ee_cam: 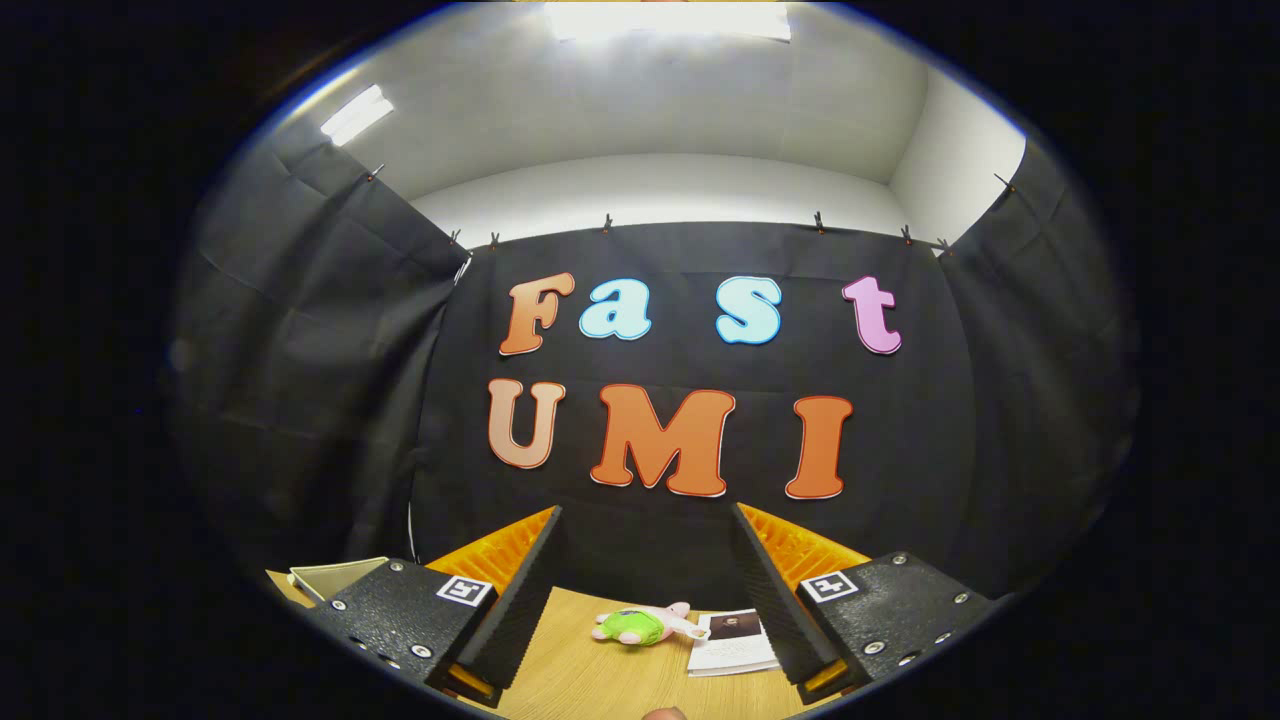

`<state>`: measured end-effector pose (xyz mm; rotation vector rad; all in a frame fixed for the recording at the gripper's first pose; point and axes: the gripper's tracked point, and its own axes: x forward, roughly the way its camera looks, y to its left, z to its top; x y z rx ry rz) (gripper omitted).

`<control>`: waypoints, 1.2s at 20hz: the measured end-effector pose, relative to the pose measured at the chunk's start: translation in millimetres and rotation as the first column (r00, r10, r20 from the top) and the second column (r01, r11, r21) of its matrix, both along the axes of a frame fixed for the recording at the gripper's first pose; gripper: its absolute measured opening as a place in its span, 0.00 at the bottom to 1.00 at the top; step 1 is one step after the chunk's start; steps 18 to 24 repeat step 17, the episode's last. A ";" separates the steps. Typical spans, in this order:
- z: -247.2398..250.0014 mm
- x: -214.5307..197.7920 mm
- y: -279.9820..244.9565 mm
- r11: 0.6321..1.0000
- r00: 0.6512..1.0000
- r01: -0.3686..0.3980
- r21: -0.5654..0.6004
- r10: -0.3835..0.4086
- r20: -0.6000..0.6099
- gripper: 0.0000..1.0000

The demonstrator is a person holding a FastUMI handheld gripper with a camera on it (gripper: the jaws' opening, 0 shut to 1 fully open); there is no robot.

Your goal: Open the storage box then place both shoes into the box .Put the left shoe in first, then the right shoe, with the right side of both shoes facing outward in a uniform manner.

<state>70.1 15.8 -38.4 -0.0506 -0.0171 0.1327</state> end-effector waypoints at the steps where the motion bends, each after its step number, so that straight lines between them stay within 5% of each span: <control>1: 2.0 -0.7 0.4 1.000 1.000 0.001 0.008 -0.001 0.006 0.96; 24: 2.1 -7.1 -7.5 1.000 1.000 0.011 0.012 -0.011 0.012 0.96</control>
